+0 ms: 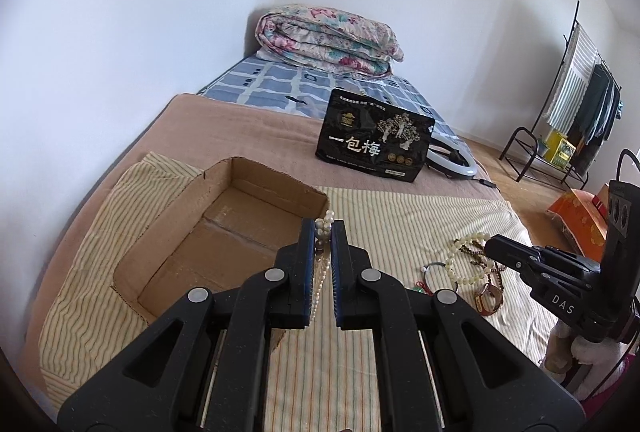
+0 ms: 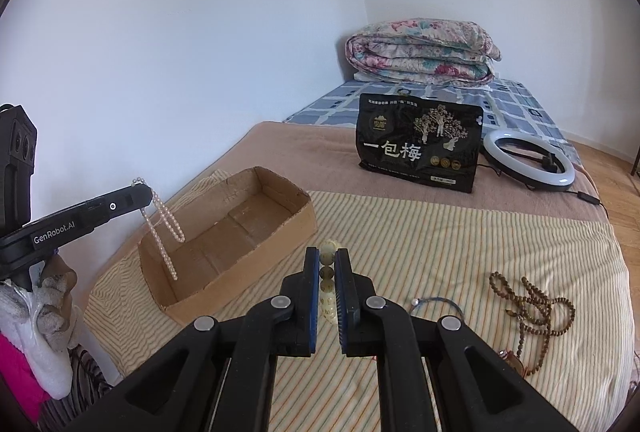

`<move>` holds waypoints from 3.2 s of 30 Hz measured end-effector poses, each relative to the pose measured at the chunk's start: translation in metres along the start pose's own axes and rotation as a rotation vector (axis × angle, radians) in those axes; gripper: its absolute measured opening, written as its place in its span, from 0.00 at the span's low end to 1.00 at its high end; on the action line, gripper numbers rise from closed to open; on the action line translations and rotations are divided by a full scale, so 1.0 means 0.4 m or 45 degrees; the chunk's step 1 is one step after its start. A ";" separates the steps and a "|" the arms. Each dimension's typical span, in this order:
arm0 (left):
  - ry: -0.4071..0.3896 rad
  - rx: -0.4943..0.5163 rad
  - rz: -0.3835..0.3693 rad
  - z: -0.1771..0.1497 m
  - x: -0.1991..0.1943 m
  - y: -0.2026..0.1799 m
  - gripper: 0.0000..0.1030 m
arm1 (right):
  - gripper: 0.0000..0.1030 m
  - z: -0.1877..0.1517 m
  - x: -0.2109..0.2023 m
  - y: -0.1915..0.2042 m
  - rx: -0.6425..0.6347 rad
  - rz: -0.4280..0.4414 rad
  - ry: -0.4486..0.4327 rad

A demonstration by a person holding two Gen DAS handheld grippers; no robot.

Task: Organize jewelry
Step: 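Carry the pearl necklace and bead bracelet into the cardboard box and open both tools, then move the left tool to the blue bangle while the right tool moves to the brown bead strand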

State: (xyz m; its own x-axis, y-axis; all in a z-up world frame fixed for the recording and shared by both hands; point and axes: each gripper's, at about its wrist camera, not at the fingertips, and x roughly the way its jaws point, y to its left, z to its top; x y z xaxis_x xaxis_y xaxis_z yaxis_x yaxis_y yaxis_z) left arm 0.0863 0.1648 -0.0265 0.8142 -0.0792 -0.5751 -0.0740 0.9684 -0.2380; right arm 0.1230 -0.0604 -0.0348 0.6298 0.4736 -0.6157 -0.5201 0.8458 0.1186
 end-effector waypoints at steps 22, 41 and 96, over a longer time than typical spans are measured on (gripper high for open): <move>0.026 -0.128 0.149 0.001 0.028 0.129 0.05 | 0.05 0.081 0.241 0.214 -0.192 0.210 0.071; 0.095 -0.170 0.244 -0.004 0.070 0.157 0.23 | 0.33 0.089 0.339 0.212 -0.145 0.202 0.108; 0.321 0.282 -0.101 -0.128 0.230 -0.293 0.58 | 1.00 -0.022 -0.037 -0.475 0.200 -0.418 0.106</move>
State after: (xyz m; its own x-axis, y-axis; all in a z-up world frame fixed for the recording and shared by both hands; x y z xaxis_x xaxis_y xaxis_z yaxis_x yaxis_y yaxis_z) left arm 0.1405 0.0317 -0.0916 0.6423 -0.1855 -0.7437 0.1335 0.9825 -0.1297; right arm 0.2074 -0.2304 -0.0551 0.6958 0.1550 -0.7013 -0.1995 0.9797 0.0187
